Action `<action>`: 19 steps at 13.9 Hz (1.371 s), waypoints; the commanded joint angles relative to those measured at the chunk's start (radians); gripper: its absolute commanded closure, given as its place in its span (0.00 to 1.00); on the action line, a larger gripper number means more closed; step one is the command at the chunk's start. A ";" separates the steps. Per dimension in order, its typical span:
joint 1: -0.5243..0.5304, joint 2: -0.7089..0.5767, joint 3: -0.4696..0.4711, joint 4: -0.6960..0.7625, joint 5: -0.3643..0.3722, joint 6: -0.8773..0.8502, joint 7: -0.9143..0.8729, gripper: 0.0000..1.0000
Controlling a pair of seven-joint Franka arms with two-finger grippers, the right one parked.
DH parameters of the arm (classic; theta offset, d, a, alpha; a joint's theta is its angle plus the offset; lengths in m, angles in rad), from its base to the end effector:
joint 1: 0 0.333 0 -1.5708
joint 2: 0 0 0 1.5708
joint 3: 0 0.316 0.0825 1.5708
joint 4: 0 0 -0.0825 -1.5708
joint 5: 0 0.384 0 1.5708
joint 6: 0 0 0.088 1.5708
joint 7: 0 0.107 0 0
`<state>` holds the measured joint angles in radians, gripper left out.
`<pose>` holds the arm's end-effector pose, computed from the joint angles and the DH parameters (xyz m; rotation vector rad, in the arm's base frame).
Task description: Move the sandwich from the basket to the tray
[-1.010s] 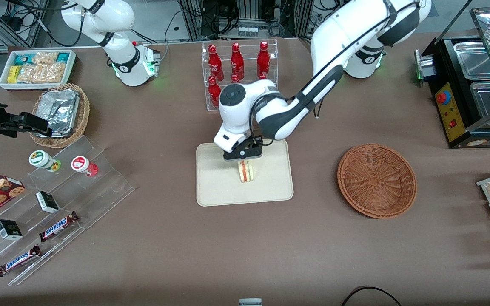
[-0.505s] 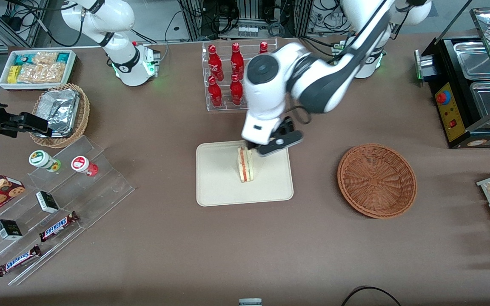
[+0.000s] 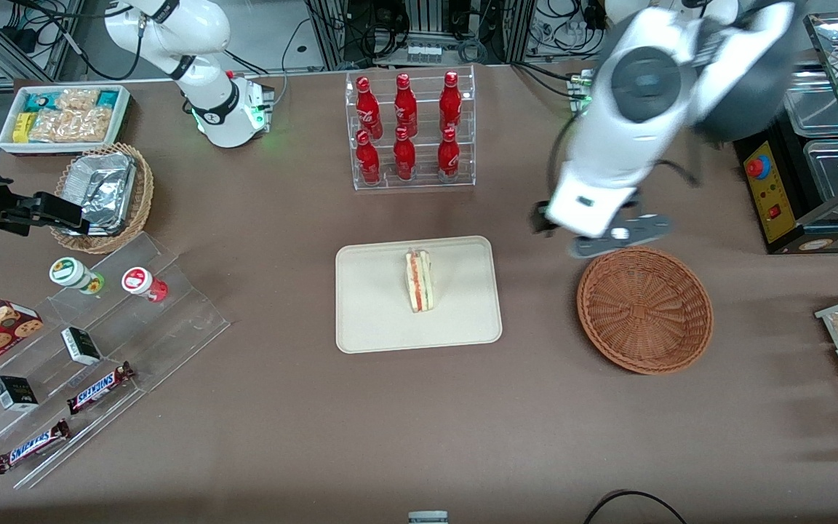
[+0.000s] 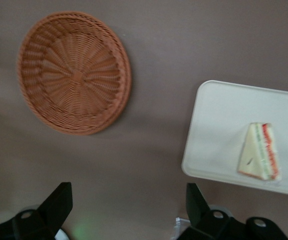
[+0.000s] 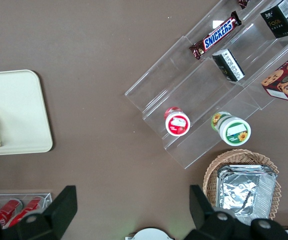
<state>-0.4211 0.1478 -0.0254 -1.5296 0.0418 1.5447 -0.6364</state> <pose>0.5362 -0.2505 0.5570 -3.0239 -0.2855 0.1431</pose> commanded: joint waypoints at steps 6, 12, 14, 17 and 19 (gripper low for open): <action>-0.007 -0.154 0.263 -0.064 -0.026 -0.110 0.481 0.00; 0.272 -0.185 0.123 -0.115 -0.045 -0.074 0.629 0.00; 0.419 -0.172 -0.035 -0.109 -0.040 -0.069 0.629 0.00; 0.463 -0.146 -0.097 -0.052 -0.037 -0.084 0.641 0.00; 0.453 -0.143 -0.093 -0.047 -0.039 -0.084 0.641 0.00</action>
<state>0.0158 -0.0103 -0.1083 -1.6093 0.0080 1.4639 -0.0086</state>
